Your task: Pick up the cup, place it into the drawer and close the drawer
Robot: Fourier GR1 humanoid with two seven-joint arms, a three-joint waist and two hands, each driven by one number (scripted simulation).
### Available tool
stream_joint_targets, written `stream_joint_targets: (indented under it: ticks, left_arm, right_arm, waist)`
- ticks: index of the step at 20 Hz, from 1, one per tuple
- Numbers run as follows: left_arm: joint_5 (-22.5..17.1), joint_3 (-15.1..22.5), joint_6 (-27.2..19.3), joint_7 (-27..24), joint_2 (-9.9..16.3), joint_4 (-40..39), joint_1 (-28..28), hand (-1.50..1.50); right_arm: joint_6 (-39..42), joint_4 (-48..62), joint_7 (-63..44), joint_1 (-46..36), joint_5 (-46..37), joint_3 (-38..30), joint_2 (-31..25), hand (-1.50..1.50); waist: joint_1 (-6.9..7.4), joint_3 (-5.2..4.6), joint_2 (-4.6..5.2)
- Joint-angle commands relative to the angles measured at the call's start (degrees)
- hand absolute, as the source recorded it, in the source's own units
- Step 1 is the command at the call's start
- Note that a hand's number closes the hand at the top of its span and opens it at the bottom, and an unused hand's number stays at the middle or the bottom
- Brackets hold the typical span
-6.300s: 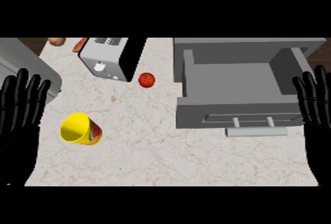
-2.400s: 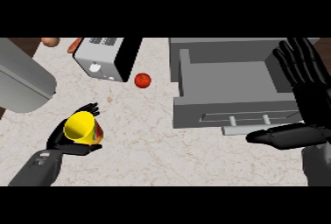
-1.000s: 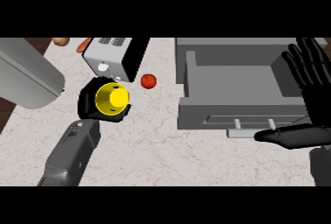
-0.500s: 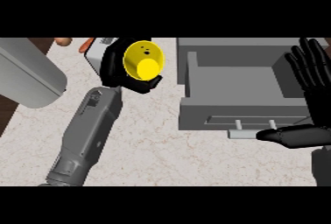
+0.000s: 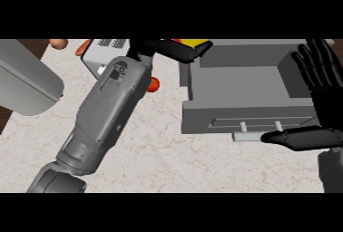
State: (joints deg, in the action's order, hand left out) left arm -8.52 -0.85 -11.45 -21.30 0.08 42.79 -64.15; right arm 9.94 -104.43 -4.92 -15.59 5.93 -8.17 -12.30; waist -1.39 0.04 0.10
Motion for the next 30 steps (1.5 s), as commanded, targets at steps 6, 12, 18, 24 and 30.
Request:
stream_joint_targets:
  ticks: [6,12,18,24,30]
  left_arm:
    - [-6.8,9.4,-11.1,8.3,-0.1,-15.7,-12.8,1.50]
    - [-8.1,13.7,-7.4,9.0,-0.1,-23.7,-14.7,1.50]
    - [-9.5,19.0,-3.3,9.0,-0.1,-26.5,-10.9,1.50]
    - [-13.1,20.5,-4.2,7.2,-0.1,-24.5,-9.7,-1.50]
    - [-20.1,18.3,-2.9,0.5,-0.1,-20.6,-7.2,-1.50]
  right_arm:
    - [2.7,1.5,0.8,-1.9,3.1,-1.6,-1.5,-1.50]
    - [2.8,0.7,-0.7,-3.9,3.1,-0.2,-1.4,-1.50]
    - [3.0,2.3,2.8,-4.7,1.8,2.2,0.7,-1.50]
    - [5.4,3.4,1.5,-6.5,3.8,2.7,-0.1,-1.50]
    - [13.4,2.8,-0.2,-9.2,10.1,9.1,1.2,1.50]
  waist:
    - [-2.98,0.06,0.71]
    - [-5.97,0.10,1.52]
    - [-8.50,0.13,2.54]
    - [-10.89,0.08,3.08]
    - [-10.57,-0.09,3.06]
